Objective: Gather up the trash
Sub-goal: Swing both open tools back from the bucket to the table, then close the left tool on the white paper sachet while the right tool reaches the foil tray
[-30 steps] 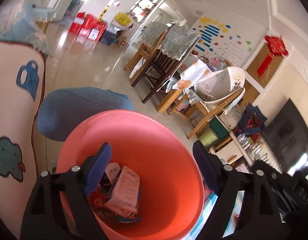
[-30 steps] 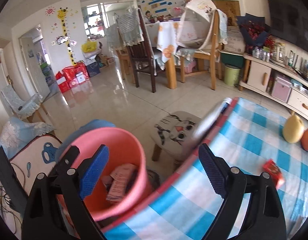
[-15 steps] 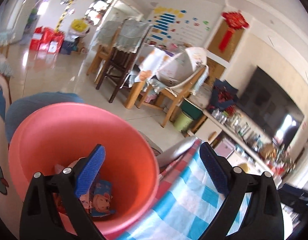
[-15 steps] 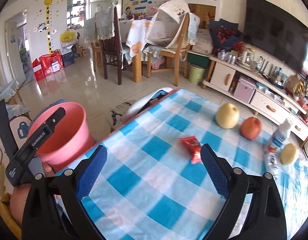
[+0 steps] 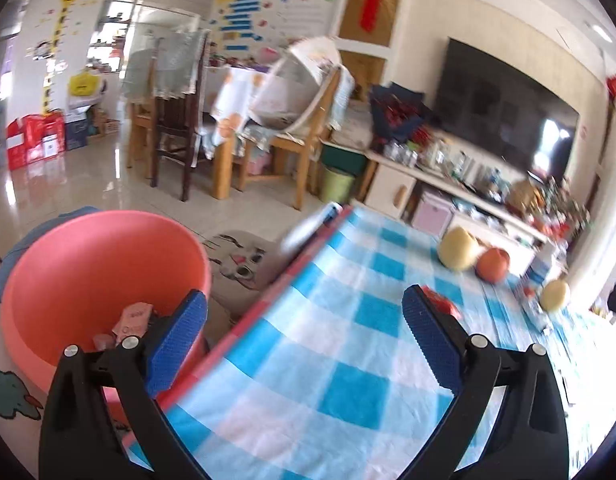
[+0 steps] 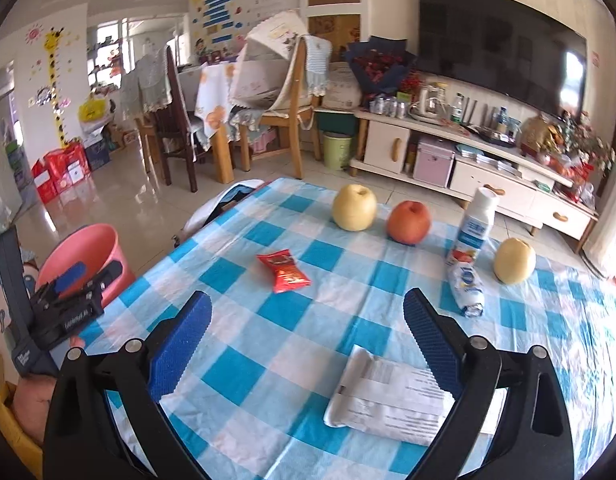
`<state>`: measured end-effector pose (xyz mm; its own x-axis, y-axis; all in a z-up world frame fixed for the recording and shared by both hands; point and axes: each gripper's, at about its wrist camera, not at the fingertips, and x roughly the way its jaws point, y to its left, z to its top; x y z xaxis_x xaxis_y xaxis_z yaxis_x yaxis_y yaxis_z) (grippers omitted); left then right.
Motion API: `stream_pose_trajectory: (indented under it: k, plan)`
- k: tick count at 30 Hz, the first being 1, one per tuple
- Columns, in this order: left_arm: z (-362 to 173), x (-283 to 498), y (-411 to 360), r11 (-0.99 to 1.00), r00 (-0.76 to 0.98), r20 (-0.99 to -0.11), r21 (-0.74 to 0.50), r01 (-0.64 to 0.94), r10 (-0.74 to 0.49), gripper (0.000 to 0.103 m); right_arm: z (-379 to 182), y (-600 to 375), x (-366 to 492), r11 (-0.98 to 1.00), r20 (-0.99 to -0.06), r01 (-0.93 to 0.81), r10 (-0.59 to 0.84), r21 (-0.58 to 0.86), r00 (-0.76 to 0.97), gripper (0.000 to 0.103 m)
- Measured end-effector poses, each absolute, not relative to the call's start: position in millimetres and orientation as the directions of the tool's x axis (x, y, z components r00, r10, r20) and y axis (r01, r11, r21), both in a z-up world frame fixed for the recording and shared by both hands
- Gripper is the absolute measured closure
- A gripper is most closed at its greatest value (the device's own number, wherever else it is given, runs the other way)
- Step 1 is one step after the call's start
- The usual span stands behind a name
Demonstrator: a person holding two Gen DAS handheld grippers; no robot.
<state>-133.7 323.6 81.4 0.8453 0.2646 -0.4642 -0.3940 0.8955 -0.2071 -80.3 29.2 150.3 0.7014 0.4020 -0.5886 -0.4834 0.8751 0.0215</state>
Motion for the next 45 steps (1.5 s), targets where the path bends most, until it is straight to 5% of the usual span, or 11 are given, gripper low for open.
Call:
stream_pose_trajectory:
  k: [22,37,45]
  plan:
    - [70,-119,150,0.998,0.84,-0.542,-0.05,-0.048,0.014,0.004,157,-128,-70,0.965,-0.569,-0.23,0.262,0.129,0.78,0.007]
    - [46,-92,41,0.98,0.746,-0.635,-0.142,0.142,-0.2,0.004,126,-222,-18,0.981,-0.755,-0.02,0.163,0.194,0.636,0.007]
    - [21,-56,-6,0.989,0.674,-0.727,-0.045,0.142,-0.13,0.005,129,-221,-17,0.977,-0.747,-0.047,0.19,0.209,0.637,0.007]
